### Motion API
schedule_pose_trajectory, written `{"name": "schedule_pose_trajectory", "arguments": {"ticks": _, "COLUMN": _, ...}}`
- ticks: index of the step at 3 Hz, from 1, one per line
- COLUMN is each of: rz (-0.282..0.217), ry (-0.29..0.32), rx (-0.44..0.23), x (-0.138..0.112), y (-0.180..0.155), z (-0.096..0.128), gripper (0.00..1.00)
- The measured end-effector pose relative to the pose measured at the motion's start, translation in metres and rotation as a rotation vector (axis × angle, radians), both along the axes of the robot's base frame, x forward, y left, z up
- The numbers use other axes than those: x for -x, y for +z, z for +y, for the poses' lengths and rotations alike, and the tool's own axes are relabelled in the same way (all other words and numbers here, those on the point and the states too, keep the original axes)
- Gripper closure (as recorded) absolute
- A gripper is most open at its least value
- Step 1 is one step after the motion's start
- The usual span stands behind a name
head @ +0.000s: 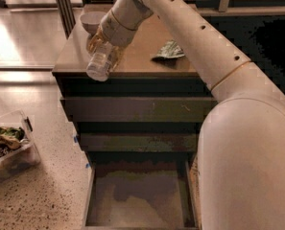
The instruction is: Pick blue plastic bottle from bottom drawer and place on counter
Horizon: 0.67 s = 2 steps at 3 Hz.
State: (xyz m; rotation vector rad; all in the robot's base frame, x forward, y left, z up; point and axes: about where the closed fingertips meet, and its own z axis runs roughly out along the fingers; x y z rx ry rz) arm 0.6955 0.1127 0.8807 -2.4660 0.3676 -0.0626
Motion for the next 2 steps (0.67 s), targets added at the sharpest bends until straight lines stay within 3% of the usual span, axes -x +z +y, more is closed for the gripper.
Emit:
{"name": "schedule_pose_trajectory", "arguments": {"ticks": 1, "rz": 0.027, "ry": 0.01, "rx": 0.074, "x": -0.005, "y": 0.024, "z": 0.011, "gripper": 1.0}}
{"name": "schedule_pose_trajectory", "arguments": {"ticks": 2, "rz": -0.034, "ry": 0.006, "rx": 0.127, "x": -0.025, "y": 0.055, "z": 0.029, "gripper": 1.0}}
